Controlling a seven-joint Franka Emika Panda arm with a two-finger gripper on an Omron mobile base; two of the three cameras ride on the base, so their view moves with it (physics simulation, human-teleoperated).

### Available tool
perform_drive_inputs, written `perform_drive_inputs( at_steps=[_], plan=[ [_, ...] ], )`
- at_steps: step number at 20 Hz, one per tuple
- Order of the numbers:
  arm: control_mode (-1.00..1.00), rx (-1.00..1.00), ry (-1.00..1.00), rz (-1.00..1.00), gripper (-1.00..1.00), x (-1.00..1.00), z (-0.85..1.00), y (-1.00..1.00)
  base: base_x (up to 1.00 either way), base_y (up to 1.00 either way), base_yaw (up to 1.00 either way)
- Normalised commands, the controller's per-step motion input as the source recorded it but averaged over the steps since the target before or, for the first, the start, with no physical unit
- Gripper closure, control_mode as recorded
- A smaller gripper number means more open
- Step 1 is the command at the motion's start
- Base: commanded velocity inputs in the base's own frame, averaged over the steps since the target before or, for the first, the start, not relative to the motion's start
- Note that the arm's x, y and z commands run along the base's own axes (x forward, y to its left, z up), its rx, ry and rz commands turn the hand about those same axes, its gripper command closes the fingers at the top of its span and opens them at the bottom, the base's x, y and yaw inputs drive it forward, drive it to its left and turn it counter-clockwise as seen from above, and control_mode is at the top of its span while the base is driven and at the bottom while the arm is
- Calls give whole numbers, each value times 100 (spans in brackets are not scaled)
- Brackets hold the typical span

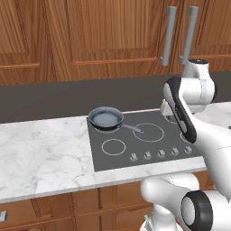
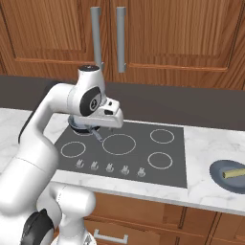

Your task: Pick up the butter stick and place it in the pan. Then turn on the burner for the pan.

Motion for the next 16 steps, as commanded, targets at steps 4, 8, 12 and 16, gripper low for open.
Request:
perform_drive_inputs(
  at_steps=[4,8,12,16],
  plan=[
    [-100,0,14,0,-100,-6,-7,3,0,0,0],
    [-100,0,6,0,-100,0,-12,0,0,0,0],
    [-100,0,1,0,-100,0,-10,0,0,0,0],
    [-100,0,0,0,-100,0,-16,0,0,0,0]
  ],
)
